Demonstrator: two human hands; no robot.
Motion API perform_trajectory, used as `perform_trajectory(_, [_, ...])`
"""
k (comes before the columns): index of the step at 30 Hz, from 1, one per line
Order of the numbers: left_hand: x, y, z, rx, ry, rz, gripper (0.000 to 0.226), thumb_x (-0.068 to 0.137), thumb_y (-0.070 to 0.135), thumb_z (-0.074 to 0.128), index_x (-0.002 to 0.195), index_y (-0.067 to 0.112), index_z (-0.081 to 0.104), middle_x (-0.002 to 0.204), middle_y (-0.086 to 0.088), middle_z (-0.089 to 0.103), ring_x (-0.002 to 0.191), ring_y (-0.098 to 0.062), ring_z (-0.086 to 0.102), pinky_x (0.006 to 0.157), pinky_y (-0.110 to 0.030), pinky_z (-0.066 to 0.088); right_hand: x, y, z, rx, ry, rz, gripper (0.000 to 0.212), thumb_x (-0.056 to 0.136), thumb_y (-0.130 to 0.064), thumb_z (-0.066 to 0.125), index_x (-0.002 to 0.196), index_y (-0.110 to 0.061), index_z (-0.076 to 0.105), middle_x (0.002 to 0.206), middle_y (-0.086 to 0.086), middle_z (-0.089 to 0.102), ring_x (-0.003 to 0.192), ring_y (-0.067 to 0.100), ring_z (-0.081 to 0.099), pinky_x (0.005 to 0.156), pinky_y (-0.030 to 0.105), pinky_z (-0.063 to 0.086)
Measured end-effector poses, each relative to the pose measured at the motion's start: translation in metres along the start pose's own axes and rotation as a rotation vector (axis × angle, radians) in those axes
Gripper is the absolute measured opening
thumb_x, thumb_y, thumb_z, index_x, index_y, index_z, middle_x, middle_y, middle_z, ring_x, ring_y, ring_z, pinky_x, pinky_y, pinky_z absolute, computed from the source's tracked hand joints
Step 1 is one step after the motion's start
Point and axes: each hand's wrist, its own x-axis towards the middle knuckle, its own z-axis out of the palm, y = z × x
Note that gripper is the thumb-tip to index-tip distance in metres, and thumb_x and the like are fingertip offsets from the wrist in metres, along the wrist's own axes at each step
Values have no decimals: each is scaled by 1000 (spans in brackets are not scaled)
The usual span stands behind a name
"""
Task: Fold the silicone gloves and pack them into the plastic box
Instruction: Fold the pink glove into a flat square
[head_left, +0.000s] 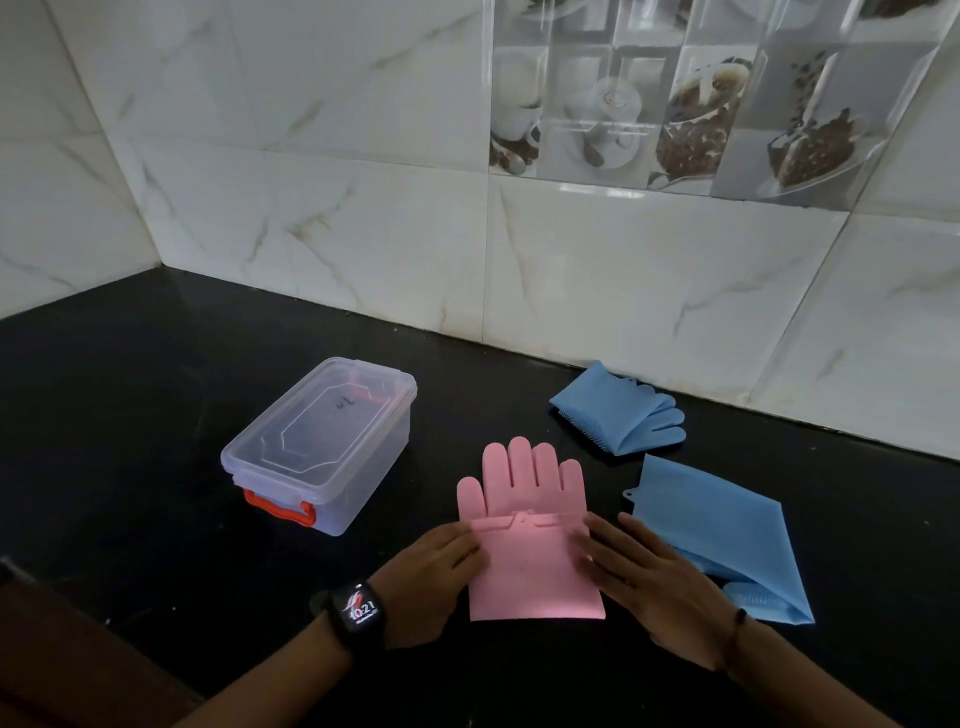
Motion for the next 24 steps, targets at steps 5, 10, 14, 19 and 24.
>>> perform_trajectory(5, [0,-8,-5,-86,-224,-10,76,85,52,46,147,13,24,159,-10,15,147,-22,15,116,-29,12,18,10,-6,268,-199,3,72,84,-32,55,147,-27,19,157,-5,17,143,6,3,112,28,-12])
perform_trajectory(10, [4,-13,-8,-45,-159,100,62,84,56,42,137,24,44,150,-7,39,138,-19,38,109,-33,39,19,21,5,484,-222,-28,78,82,-33,51,147,-32,9,155,-16,0,135,-7,-15,110,20,-12])
perform_trajectory(14, [17,-13,-10,-320,30,-36,43,88,42,36,102,19,70,108,2,71,101,-9,64,91,-14,45,18,21,6,582,-136,5,76,78,-41,53,146,-34,18,146,-28,3,137,-11,-5,113,17,-5])
perform_trajectory(19, [44,-19,3,-705,123,-460,27,100,25,36,77,33,47,80,9,53,69,2,49,68,-11,40,33,11,9,862,198,386,33,86,-39,55,115,-25,55,121,-9,57,112,6,54,93,14,44])
perform_trajectory(24, [82,-24,-12,-1069,343,-794,20,96,41,40,88,25,48,91,6,53,75,-3,53,60,-15,36,103,25,-4,911,463,851,32,94,-30,47,64,-20,46,56,-4,46,51,10,44,50,24,36])
